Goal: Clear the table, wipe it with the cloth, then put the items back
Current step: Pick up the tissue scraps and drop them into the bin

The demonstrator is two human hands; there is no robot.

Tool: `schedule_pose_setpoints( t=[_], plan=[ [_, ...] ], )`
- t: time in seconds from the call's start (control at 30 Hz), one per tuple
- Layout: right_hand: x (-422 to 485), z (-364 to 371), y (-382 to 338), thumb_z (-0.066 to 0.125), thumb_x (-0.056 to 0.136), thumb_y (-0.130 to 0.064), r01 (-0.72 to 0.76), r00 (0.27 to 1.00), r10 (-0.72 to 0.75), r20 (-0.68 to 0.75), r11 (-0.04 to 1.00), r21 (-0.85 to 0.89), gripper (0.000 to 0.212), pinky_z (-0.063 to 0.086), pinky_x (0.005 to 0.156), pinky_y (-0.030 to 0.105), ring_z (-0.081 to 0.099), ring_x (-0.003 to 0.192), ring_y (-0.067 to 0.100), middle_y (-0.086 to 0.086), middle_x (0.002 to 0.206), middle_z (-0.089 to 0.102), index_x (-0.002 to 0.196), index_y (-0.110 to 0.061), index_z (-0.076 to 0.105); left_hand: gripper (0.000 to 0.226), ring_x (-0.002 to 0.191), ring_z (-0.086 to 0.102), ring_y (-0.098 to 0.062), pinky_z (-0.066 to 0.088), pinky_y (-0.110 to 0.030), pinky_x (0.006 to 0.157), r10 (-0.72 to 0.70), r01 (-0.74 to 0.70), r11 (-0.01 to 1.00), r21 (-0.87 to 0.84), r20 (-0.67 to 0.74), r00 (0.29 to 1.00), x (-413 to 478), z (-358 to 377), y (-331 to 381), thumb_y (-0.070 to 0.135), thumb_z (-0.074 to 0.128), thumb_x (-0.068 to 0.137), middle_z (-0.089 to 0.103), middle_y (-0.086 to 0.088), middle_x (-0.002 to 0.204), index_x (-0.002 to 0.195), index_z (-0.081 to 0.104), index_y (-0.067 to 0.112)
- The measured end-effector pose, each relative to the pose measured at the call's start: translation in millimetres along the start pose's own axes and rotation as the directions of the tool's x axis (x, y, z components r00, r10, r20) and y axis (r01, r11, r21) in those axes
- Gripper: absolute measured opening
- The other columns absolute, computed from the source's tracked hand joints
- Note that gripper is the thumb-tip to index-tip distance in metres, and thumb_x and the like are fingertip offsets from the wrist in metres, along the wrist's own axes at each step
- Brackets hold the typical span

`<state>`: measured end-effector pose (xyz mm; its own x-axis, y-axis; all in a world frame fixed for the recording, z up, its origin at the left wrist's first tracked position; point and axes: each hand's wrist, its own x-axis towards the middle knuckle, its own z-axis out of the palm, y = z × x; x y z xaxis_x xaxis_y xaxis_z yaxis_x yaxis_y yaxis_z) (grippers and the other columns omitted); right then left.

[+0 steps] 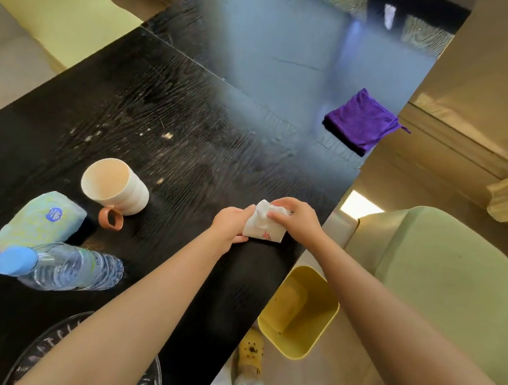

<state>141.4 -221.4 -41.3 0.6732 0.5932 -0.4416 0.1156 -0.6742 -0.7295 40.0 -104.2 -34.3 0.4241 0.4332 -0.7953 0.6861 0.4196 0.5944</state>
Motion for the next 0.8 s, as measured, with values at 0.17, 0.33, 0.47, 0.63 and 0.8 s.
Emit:
schedule_pose_setpoints(
  t=[0.17, 0.33, 0.47, 0.63, 0.8],
  plan=[
    [-14.3, -2.5, 2.8, 0.067, 0.082, -0.03, 0.005, 1.0, -0.004, -0.004, 0.986, 0.164, 0.026, 0.054, 0.09, 0.038, 0.059, 0.106, 0.015, -0.003, 0.114, 0.064, 0.108, -0.025, 0.067, 0.047, 0.094, 0.064, -0.02, 0.053, -0.033, 0.086, 0.019, -0.006, 0.98, -0.198, 0.064, 0.998, -7.7, 8.7, -3.9, 0.033, 0.067, 0.084, 0.066, -0.013, 0.109, 0.117, 0.059, 0.0],
    [-34.7, -11.9, 6.4, 0.066, 0.083, -0.029, 0.056, 0.998, -0.053, -0.018, 0.962, 0.266, 0.025, 0.055, 0.089, 0.037, 0.06, 0.106, 0.016, -0.002, 0.113, 0.064, 0.109, -0.026, 0.066, 0.05, 0.104, 0.063, -0.025, 0.055, -0.038, 0.088, 0.044, -0.028, 0.993, -0.114, 0.137, 0.99, -20.2, 21.5, -0.3, 0.032, 0.068, 0.083, 0.065, -0.014, 0.115, 0.124, 0.057, 0.005],
    [-52.6, -22.7, 12.3, 0.058, 0.09, -0.032, 0.024, 0.996, -0.055, 0.073, 0.93, 0.367, 0.034, 0.052, 0.081, 0.021, 0.06, 0.105, 0.01, -0.005, 0.116, 0.063, 0.123, -0.022, 0.06, 0.042, 0.105, 0.061, -0.026, 0.053, -0.041, 0.092, 0.083, -0.076, 0.995, -0.068, 0.108, 0.991, -28.4, 28.0, -0.5, 0.017, 0.063, 0.088, 0.062, -0.014, 0.117, 0.126, 0.054, 0.003],
    [-74.8, -24.9, 20.8, 0.05, 0.092, -0.044, -0.061, 0.997, 0.036, 0.063, 0.88, 0.471, 0.041, 0.05, 0.097, 0.034, 0.058, 0.113, 0.016, -0.001, 0.122, 0.059, 0.127, -0.023, 0.054, 0.033, 0.104, 0.062, -0.027, 0.053, -0.043, 0.093, 0.137, -0.135, 0.991, -0.022, 0.15, 0.979, -47.2, 38.5, -7.3, 0.016, 0.062, 0.088, 0.063, -0.015, 0.115, 0.118, 0.059, 0.003],
    [-107.4, -32.7, 42.6, 0.052, 0.092, -0.042, -0.126, 0.984, 0.038, 0.174, 0.843, 0.524, 0.032, 0.054, 0.093, 0.036, 0.063, 0.108, 0.02, 0.004, 0.117, 0.063, 0.117, -0.025, 0.058, 0.02, 0.1, 0.064, -0.026, 0.055, -0.042, 0.09, 0.18, -0.183, 0.983, 0.006, 0.159, 0.971, -72.0, 53.3, -25.2, 0.017, 0.064, 0.086, 0.066, -0.012, 0.107, 0.103, 0.063, 0.007]
  ],
)
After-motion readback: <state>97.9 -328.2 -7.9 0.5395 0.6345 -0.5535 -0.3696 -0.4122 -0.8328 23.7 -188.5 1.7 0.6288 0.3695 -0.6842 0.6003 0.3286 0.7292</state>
